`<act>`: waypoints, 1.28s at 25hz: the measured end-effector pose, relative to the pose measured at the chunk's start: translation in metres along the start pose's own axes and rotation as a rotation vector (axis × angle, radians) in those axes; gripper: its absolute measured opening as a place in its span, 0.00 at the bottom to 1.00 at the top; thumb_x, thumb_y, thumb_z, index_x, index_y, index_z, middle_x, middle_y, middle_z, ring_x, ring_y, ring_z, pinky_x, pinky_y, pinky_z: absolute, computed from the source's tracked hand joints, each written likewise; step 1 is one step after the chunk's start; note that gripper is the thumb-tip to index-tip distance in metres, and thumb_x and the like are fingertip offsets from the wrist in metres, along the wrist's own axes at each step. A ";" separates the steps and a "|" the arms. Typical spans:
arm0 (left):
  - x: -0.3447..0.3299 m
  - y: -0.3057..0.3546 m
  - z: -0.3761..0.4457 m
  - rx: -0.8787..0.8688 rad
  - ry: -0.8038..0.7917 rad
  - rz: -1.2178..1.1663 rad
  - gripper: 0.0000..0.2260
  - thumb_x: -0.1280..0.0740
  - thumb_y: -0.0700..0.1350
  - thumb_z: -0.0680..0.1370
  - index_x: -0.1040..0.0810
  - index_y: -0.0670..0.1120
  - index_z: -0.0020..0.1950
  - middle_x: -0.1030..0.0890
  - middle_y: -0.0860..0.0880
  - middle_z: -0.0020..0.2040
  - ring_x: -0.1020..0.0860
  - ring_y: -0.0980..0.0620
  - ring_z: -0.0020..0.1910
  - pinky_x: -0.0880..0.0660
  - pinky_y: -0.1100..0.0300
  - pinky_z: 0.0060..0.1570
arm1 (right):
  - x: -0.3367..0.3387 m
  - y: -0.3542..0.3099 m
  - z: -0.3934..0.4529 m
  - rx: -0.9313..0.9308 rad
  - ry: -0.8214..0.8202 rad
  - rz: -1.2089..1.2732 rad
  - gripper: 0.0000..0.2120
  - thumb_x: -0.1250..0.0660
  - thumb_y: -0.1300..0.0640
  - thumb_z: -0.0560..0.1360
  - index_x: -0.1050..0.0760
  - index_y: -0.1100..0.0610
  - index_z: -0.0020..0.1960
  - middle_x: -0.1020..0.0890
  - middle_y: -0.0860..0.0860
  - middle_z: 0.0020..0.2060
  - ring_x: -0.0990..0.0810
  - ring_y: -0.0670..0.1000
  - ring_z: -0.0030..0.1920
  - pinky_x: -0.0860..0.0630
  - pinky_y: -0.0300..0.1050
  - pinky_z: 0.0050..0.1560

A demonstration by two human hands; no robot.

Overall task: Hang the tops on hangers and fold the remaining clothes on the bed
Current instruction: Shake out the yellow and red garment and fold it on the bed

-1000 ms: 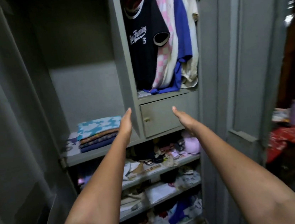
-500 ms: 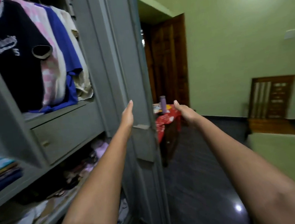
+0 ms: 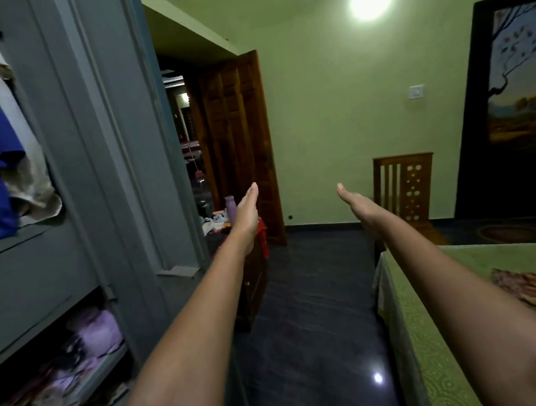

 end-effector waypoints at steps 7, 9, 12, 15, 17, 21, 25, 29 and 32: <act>-0.055 -0.062 0.136 0.028 0.020 0.031 0.27 0.48 0.57 0.82 0.43 0.45 0.77 0.42 0.48 0.77 0.43 0.50 0.76 0.47 0.55 0.73 | 0.053 0.050 0.136 -0.081 0.027 0.024 0.37 0.48 0.34 0.78 0.49 0.56 0.78 0.46 0.54 0.77 0.48 0.57 0.76 0.50 0.56 0.74; -0.070 -0.065 0.181 0.030 0.035 0.018 0.27 0.48 0.58 0.82 0.44 0.45 0.77 0.42 0.48 0.77 0.43 0.49 0.76 0.46 0.55 0.72 | 0.073 0.046 0.177 -0.098 0.034 0.031 0.38 0.48 0.34 0.78 0.49 0.56 0.78 0.47 0.54 0.77 0.48 0.57 0.77 0.50 0.57 0.74; -0.095 -0.068 0.249 0.021 0.036 0.012 0.27 0.49 0.59 0.82 0.44 0.46 0.78 0.41 0.49 0.77 0.43 0.48 0.76 0.46 0.53 0.72 | 0.102 0.039 0.248 -0.083 0.066 0.031 0.42 0.47 0.30 0.75 0.51 0.54 0.79 0.49 0.52 0.78 0.50 0.57 0.77 0.50 0.58 0.73; -0.121 -0.087 0.312 0.038 -0.007 -0.015 0.27 0.50 0.58 0.82 0.44 0.46 0.77 0.40 0.49 0.76 0.42 0.48 0.76 0.44 0.57 0.70 | 0.114 0.054 0.312 -0.116 0.059 0.011 0.45 0.47 0.27 0.72 0.52 0.53 0.79 0.50 0.52 0.78 0.50 0.57 0.77 0.51 0.60 0.73; -0.135 -0.106 0.361 0.053 -0.028 -0.014 0.27 0.50 0.58 0.82 0.44 0.46 0.78 0.40 0.50 0.76 0.42 0.49 0.75 0.43 0.59 0.68 | 0.116 0.073 0.357 -0.139 0.071 0.031 0.45 0.46 0.27 0.72 0.52 0.53 0.79 0.49 0.53 0.78 0.50 0.58 0.77 0.50 0.61 0.73; -0.158 -0.136 0.470 0.076 -0.063 0.008 0.29 0.49 0.62 0.81 0.45 0.48 0.78 0.42 0.49 0.78 0.44 0.48 0.76 0.46 0.51 0.73 | 0.130 0.089 0.439 -0.144 0.120 -0.004 0.41 0.48 0.31 0.76 0.52 0.56 0.79 0.48 0.54 0.77 0.49 0.59 0.76 0.49 0.60 0.73; -0.189 -0.126 0.582 0.032 -0.148 0.020 0.29 0.49 0.62 0.81 0.46 0.50 0.78 0.43 0.50 0.78 0.44 0.48 0.76 0.46 0.50 0.73 | 0.167 0.072 0.528 -0.080 0.253 0.023 0.36 0.49 0.35 0.78 0.49 0.56 0.78 0.47 0.54 0.77 0.47 0.58 0.76 0.48 0.58 0.73; -0.240 -0.140 0.676 0.008 -0.270 0.049 0.29 0.49 0.62 0.81 0.45 0.49 0.78 0.43 0.51 0.78 0.45 0.50 0.76 0.47 0.53 0.73 | 0.198 0.082 0.601 -0.092 0.348 0.058 0.36 0.48 0.35 0.78 0.48 0.55 0.78 0.45 0.55 0.77 0.46 0.59 0.76 0.46 0.59 0.72; -0.284 -0.167 0.725 0.037 -0.337 0.042 0.28 0.49 0.61 0.81 0.45 0.48 0.78 0.43 0.52 0.78 0.45 0.51 0.76 0.48 0.54 0.73 | 0.225 0.113 0.645 -0.127 0.381 0.071 0.36 0.48 0.34 0.78 0.48 0.55 0.77 0.45 0.55 0.77 0.45 0.60 0.75 0.45 0.59 0.72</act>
Point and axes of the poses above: each hand's wrist, its own z-axis towards the middle knuckle, its own x-axis out of the back of the hand, y = z × x, the point moved 1 cm from there along z, towards the middle knuckle
